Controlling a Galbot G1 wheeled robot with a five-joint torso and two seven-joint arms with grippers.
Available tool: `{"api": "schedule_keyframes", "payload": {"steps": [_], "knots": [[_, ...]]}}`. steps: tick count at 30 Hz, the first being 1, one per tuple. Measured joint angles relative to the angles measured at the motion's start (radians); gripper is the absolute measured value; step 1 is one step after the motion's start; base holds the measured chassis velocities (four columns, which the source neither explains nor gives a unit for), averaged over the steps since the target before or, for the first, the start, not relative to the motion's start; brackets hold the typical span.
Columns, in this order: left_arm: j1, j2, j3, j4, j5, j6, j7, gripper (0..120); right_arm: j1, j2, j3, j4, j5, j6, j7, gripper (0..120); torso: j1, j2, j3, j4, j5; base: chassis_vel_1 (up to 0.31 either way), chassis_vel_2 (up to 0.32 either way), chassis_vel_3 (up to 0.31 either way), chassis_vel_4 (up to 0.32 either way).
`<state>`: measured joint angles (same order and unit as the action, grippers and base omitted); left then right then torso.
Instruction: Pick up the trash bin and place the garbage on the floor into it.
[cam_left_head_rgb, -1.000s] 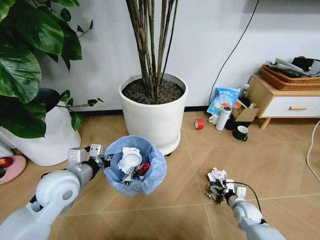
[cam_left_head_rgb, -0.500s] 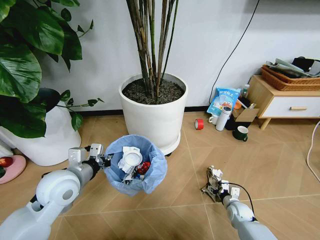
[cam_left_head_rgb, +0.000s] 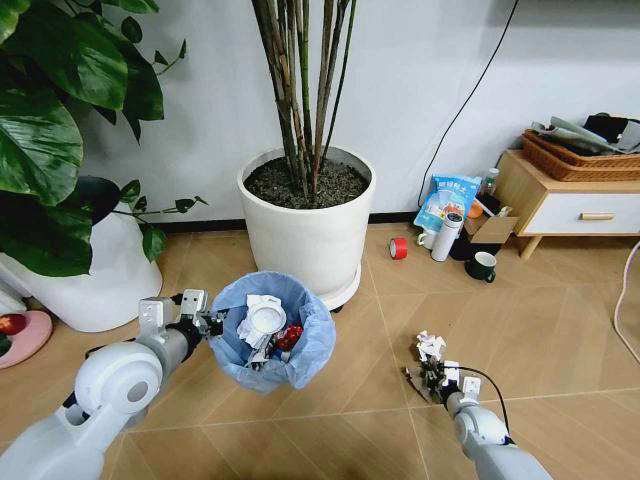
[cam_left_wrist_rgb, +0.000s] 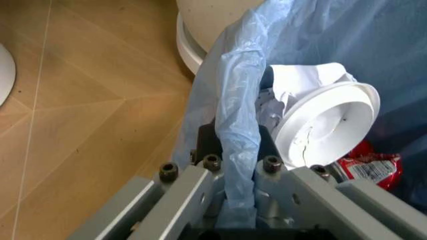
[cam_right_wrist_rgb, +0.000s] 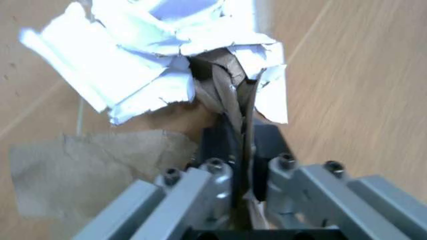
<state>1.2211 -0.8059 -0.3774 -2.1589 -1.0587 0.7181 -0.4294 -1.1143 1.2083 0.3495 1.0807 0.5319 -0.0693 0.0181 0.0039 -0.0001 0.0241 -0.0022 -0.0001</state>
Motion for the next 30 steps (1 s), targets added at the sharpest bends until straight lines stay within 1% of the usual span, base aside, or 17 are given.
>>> {"api": "schedule_keyframes", "payload": {"steps": [2, 5, 7, 9, 10, 12, 15, 17, 18, 21, 22, 23, 24, 26, 27, 29, 30], "knots": [[0.003, 0.0, -0.001, -0.001, 0.001, 0.0, 0.0, 0, -0.004, -0.003, 0.004, 0.014, -0.008, 0.007, 0.0, 0, 0.0, 0.0, 0.0, 0.0, -0.0001, 0.0, 0.0, 0.0, 0.0], [0.012, 0.0, -0.005, -0.007, 0.005, 0.0, 0.0, 0, -0.024, -0.029, 0.013, 0.095, -0.01, 0.012, 0.001, 0, 0.0, 0.0, 0.0, 0.0, -0.0004, 0.0, 0.0, 0.0, 0.0], [0.013, 0.0, -0.005, -0.007, 0.005, -0.001, 0.0, 0, -0.027, -0.036, 0.015, 0.111, -0.005, 0.012, 0.002, 0, 0.0, 0.0, 0.0, 0.0, -0.0006, 0.0, 0.0, 0.0, 0.0], [0.018, -0.001, -0.007, -0.011, 0.007, -0.001, 0.0, 0, -0.037, -0.057, 0.02, 0.166, 0.007, 0.01, 0.004, 0, 0.0, 0.0, 0.0, -0.0001, -0.0006, 0.0, 0.0, 0.0, 0.0], [0.026, -0.003, -0.008, -0.014, 0.012, -0.002, 0.0, 0, -0.046, -0.084, 0.028, 0.23, 0.012, 0.01, 0.004, 0, 0.0, 0.0, 0.0, -0.0001, -0.0003, 0.0, 0.0, 0.0, 0.0], [0.029, -0.004, -0.009, -0.016, 0.014, -0.003, 0.0, 0, -0.047, -0.093, 0.031, 0.249, 0.012, 0.011, 0.004, 0, 0.0, 0.0, 0.0, 0.0, -0.0004, 0.0, 0.0, 0.0, 0.0], [0.043, -0.011, -0.012, -0.019, 0.022, -0.003, 0.0, 0, -0.056, -0.156, 0.043, 0.389, 0.025, 0.001, 0.011, 0, 0.0, 0.0, 0.0, -0.0002, -0.0006, 0.0, 0.0, 0.0, 0.0], [0.051, -0.014, -0.011, -0.02, 0.029, -0.004, 0.0, 0, -0.053, -0.215, 0.039, 0.544, 0.055, -0.027, 0.016, 0, 0.0, 0.0, 0.0, -0.0002, -0.0011, 0.0, 0.0, 0.0, 0.0], [0.051, -0.014, -0.011, -0.02, 0.029, -0.004, 0.0, 0, -0.053, -0.215, 0.039, 0.544, 0.055, -0.027, 0.016, 0, 0.0, 0.0, 0.0, -0.0002, -0.0011, 0.0, 0.0, 0.0, 0.0], [0.053, -0.026, -0.002, -0.018, 0.035, -0.004, 0.0, 0, -0.025, -0.287, 0.011, 0.733, 0.104, -0.061, 0.018, 0, 0.0, 0.0, 0.0, 0.0001, -0.0006, 0.0, 0.0, 0.0, 0.0], [0.053, -0.027, 0.001, -0.017, 0.036, -0.004, 0.0, 0, -0.017, -0.302, 0.003, 0.77, 0.117, -0.069, 0.017, 0, 0.0, 0.0, 0.0, 0.0001, -0.0016, 0.0, 0.0, 0.0, 0.0], [0.053, -0.027, 0.001, -0.017, 0.036, -0.004, 0.0, 0, -0.017, -0.302, 0.003, 0.77, 0.117, -0.069, 0.017, 0, 0.0, 0.0, 0.0, 0.0001, -0.0016, 0.0, 0.0, 0.0, 0.0], [0.051, -0.028, 0.004, -0.016, 0.036, -0.004, 0.0, 0, -0.007, -0.322, -0.009, 0.817, 0.139, -0.081, 0.017, 0, 0.0, 0.0, 0.0, 0.0002, -0.0015, 0.0, 0.0, 0.0, 0.0], [0.04, -0.027, 0.011, -0.011, 0.034, -0.003, 0.0, 0, 0.011, -0.354, -0.036, 0.902, 0.174, -0.102, 0.016, 0, 0.0, 0.0, 0.0, 0.0001, -0.0001, 0.0, 0.0, 0.0, 0.0], [0.03, -0.024, 0.018, -0.007, 0.03, -0.003, 0.001, 0, 0.021, -0.365, -0.055, 0.948, 0.189, -0.111, 0.01, 0, 0.0, 0.0, 0.0, 0.0, -0.0009, 0.0, 0.0, 0.0, 0.0], [0.019, -0.022, 0.023, -0.003, 0.026, -0.002, 0.001, 0, 0.031, -0.373, -0.074, 0.978, 0.198, -0.118, 0.002, 0, 0.0, 0.0, 0.0, 0.0, -0.0015, 0.0, 0.0, 0.0, 0.0], [0.007, -0.018, 0.03, 0.001, 0.02, -0.001, 0.001, 0, 0.046, -0.381, -0.104, 1.009, 0.207, -0.123, -0.005, 0, 0.0, 0.0, 0.0, -0.0001, -0.0005, 0.0, 0.0, 0.0, 0.0]]}}
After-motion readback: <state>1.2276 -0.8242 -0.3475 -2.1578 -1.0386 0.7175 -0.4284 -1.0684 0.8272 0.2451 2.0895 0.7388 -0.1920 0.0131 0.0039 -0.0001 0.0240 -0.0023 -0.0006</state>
